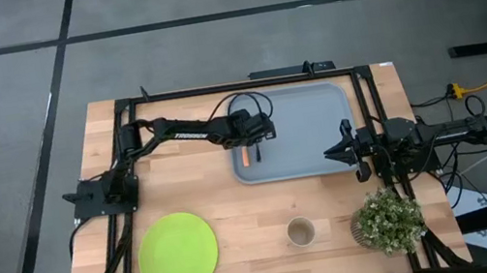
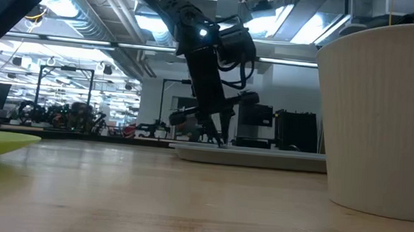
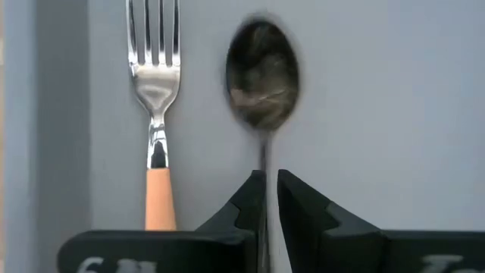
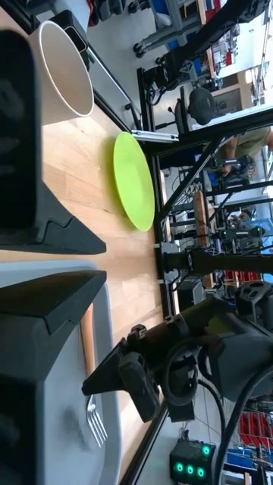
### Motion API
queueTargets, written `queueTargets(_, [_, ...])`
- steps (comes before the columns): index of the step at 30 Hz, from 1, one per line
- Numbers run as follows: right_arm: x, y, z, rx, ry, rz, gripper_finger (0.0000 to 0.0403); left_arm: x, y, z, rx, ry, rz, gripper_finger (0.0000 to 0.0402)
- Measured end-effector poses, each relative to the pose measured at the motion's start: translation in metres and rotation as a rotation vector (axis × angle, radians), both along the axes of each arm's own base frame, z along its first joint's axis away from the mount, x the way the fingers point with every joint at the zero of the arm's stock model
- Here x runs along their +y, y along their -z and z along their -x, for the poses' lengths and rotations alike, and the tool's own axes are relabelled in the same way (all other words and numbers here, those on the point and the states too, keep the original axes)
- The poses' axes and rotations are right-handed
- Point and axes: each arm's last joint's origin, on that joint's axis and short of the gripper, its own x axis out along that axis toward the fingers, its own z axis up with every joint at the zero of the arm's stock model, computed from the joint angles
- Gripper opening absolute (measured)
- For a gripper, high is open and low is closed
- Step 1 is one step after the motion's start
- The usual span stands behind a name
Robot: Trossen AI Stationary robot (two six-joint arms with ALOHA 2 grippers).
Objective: Pick and place plate/cup/fork/spoon on tray
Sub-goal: Put the black spoon on the light blue tray to the right of the light orange fork
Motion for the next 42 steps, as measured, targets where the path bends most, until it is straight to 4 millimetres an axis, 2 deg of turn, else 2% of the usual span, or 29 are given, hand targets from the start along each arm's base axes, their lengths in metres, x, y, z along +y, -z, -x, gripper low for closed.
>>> queueTargets(12, [0.0,0.0,0.0,0.0,0.0,0.0,0.0051,0.0,-0.001,-0.002,-0.014,0.008,-0.011,0.0033])
queueTargets(18, [0.0,0.0,0.0,0.0,0.0,0.001,0.0051,0.003,-0.007,-0.021,-0.113,0.182,-0.196,0.0029])
queueTargets(23, [0.0,0.0,0.0,-0.001,0.0,0.002,0.0051,0.015,0.009,-0.024,-0.102,0.216,-0.22,0.0028])
queueTargets(31, [0.0,0.0,0.0,0.0,0.0,0.008,0.0051,0.03,0.006,-0.022,-0.11,0.225,-0.239,0.0013])
queueTargets(36, [0.0,0.0,0.0,0.0,0.001,0.008,0.0051,0.027,0.005,-0.024,-0.115,0.243,-0.266,0.0002])
queueTargets(42, [0.0,0.0,0.0,0.0,0.0,0.017,0.0051,0.021,-0.004,-0.04,-0.167,0.332,-0.296,0.0001])
